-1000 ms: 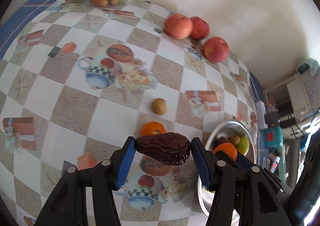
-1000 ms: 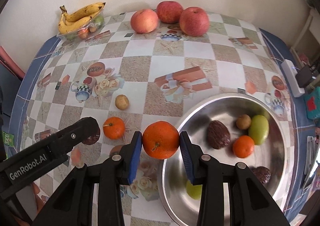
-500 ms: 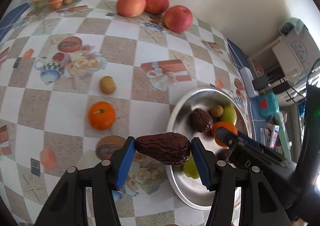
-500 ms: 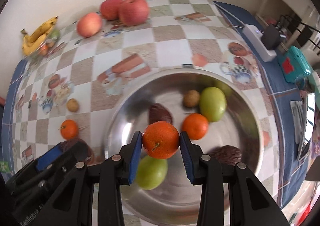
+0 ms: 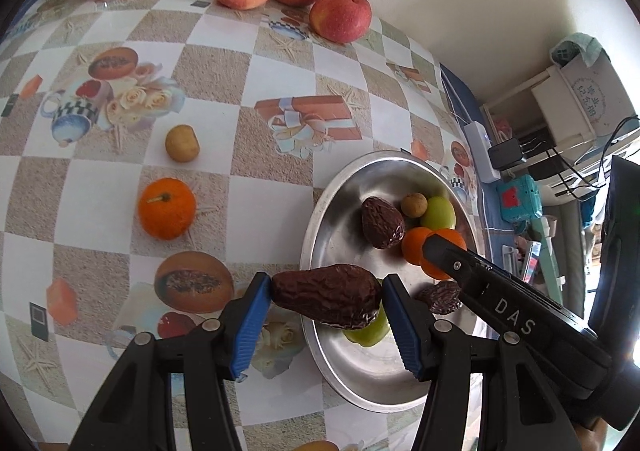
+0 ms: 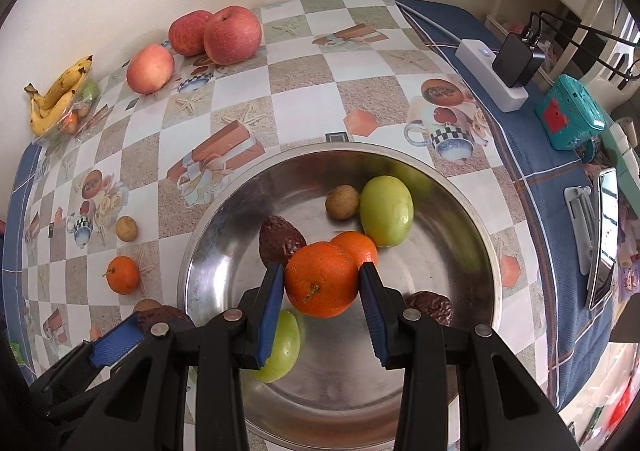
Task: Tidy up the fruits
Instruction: 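Carry the date with the left tool into the steel bowl while the right tool carries the orange, then open the left tool to drop the date while the right tool releases the orange, then withdraw both open tools from the bowl toward the remaining fruits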
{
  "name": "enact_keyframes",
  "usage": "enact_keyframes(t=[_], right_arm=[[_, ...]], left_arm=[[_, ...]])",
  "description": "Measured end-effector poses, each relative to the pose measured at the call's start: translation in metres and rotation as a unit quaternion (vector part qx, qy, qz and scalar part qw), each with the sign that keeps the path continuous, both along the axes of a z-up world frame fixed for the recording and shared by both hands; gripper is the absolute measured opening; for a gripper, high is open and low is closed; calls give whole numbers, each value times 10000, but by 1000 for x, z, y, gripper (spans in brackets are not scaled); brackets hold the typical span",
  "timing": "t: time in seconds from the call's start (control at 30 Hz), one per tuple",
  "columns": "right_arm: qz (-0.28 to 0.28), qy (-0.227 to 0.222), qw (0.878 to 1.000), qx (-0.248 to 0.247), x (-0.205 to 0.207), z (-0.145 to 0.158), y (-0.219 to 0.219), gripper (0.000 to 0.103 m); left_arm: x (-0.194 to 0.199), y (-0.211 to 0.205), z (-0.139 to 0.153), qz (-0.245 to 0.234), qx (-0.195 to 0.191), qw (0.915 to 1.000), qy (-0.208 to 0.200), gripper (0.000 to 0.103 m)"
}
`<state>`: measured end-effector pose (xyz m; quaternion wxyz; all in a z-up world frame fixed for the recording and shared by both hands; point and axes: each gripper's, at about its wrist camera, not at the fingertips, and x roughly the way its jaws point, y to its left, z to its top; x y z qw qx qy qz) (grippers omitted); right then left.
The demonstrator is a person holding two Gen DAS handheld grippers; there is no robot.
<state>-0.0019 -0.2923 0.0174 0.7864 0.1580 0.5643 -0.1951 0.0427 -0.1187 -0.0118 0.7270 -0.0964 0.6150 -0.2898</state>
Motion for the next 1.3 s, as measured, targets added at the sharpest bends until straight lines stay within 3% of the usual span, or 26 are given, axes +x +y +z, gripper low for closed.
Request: enact_keyframes(t=[0.37, 0.9, 1.13, 1.2, 1.27, 1.3], right_arm=[[25, -8, 10000, -19, 0, 1, 1, 41], [243, 108, 9996, 21, 6, -4, 11, 41], [343, 51, 9993, 102, 8, -2, 15, 41], [377, 69, 9992, 114, 9, -2, 16, 49], [427, 90, 9990, 100, 11, -3, 18, 75], [459, 99, 9989, 65, 11, -3, 19, 77]], left_arm=[[1, 1, -2, 68, -47, 9999, 67, 61], [14, 18, -4, 389, 208, 9990, 102, 64], [22, 34, -5, 675, 777, 9947, 66, 77], [23, 38, -3, 707, 997, 9925, -54, 84], [24, 41, -1, 747, 1150, 9904, -167, 86], [25, 42, -1, 780, 1193, 9896, -199, 87]])
